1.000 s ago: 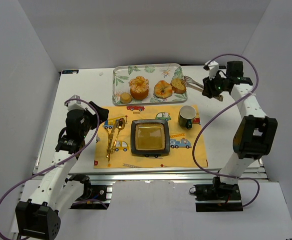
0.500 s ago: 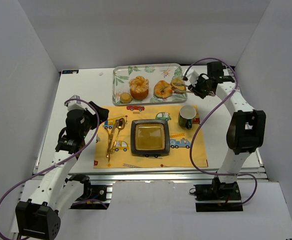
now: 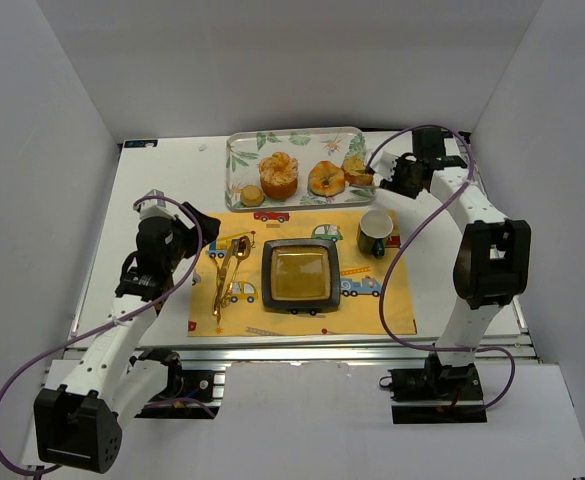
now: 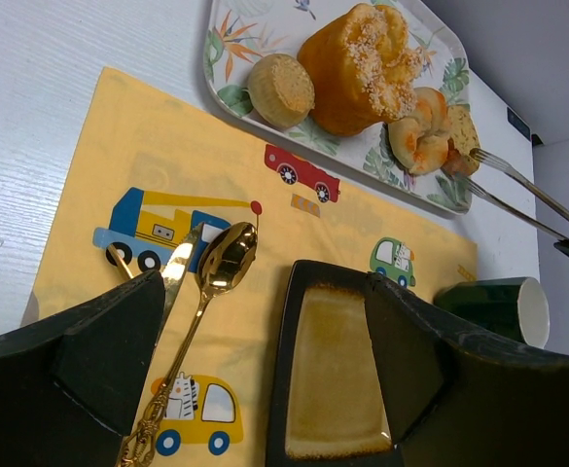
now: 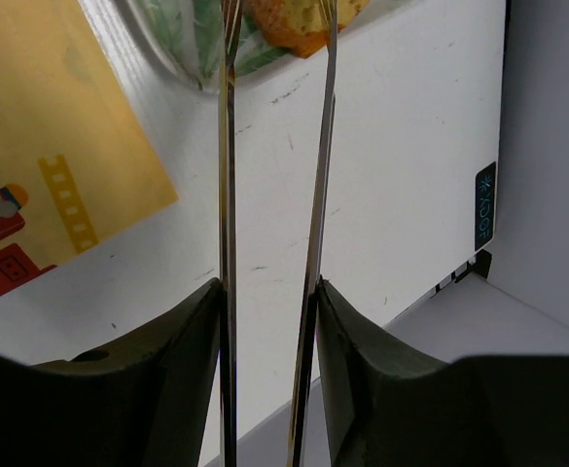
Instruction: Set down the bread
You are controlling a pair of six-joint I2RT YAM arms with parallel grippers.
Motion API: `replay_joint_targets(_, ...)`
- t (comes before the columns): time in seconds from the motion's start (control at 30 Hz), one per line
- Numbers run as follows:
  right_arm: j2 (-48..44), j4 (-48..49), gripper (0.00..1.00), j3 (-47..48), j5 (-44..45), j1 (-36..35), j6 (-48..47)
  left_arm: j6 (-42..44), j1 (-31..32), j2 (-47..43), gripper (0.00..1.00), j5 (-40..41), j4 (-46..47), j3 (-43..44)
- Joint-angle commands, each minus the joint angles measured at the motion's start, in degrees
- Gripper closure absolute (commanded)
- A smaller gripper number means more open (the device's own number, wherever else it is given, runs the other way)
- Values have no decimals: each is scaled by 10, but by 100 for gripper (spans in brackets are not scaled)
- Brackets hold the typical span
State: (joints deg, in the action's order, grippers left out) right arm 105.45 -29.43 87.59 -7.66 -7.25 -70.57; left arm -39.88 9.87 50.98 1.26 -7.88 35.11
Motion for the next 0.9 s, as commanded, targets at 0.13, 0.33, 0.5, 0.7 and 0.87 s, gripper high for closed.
replay_joint_targets(0.13, -31, 15, 52, -18, 9, 1, -55, 9, -2, 12, 8, -7, 23, -2)
replay_joint_targets(0.33, -44, 72, 51, -58, 18, 0, -67, 4, -3, 9, 8, -7, 24, -2)
replay_joint_targets(0.5, -47, 97, 51, -80, 21, 0, -77, 3, -3, 0, 8, -5, 16, -3)
replay_joint_targets(0.7, -59, 135, 51, -112, 31, 0, -99, -1, -3, -4, 8, -4, 16, -2)
replay_joint_targets(0.87, -70, 172, 53, -143, 41, -1, -124, -4, -3, -4, 8, -6, 19, 0)
